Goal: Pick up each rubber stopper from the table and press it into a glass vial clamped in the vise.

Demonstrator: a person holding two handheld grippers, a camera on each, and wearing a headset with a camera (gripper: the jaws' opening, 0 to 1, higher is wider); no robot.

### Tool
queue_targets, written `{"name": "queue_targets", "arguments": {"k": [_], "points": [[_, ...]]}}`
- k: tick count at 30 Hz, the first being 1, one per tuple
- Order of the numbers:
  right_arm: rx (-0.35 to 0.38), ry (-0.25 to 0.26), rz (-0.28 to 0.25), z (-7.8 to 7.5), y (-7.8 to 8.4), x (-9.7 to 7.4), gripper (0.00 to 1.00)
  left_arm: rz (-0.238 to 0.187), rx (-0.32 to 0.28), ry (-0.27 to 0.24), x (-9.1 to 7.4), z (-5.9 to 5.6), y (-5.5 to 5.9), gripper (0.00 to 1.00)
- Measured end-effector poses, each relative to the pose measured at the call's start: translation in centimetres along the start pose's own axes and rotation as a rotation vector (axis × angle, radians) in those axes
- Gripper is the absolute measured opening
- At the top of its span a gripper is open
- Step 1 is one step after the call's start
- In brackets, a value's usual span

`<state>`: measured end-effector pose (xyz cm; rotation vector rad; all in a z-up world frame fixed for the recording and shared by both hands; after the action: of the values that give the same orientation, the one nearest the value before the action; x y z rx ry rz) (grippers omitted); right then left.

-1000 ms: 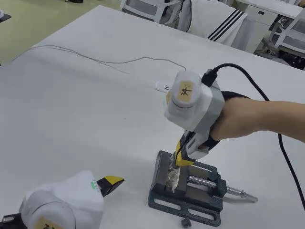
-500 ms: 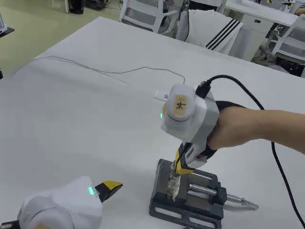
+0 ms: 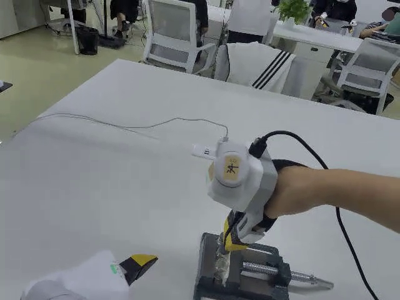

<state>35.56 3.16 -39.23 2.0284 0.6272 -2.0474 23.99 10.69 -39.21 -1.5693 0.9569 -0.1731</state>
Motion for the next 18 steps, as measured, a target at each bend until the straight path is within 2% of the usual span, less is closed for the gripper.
{"name": "queue_targets", "arguments": {"k": [9, 18], "points": [[-0.014, 0.022, -0.013, 0.09, -0.24, 0.0, 0.0, -0.001, 0.013, -0.005, -0.52, -0.68, 0.03, 0.82], [-0.038, 0.037, -0.015, -0.08, -0.35, -0.01, 0.0, -0.01, 0.013, -0.019, -0.97, -0.5, -0.04, 0.82]]}}
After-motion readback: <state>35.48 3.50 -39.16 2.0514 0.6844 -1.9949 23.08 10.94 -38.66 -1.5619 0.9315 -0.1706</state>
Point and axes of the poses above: the centre of the closed fingertips' face, and the gripper's own axes: x roughly forward along the fingers, z roughly to its left, y roughly out of its underside, the point moved 4 cm from there along -x, roughly backward along the fingers, and after that the axes turned 10 degrees about -x, right-handed, at the moved point
